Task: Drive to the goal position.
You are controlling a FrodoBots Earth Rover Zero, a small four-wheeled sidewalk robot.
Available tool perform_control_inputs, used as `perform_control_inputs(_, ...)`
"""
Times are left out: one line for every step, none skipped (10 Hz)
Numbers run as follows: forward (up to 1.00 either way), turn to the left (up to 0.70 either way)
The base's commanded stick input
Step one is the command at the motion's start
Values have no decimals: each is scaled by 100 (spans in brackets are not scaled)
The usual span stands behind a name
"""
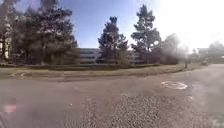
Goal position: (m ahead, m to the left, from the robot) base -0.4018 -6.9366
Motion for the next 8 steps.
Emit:
perform_control_inputs(0,-70)
perform_control_inputs(0,-70)
perform_control_inputs(0,-70)
perform_control_inputs(0,-70)
perform_control_inputs(0,-70)
perform_control_inputs(0,-70)
perform_control_inputs(0,-49)
perform_control_inputs(0,0)
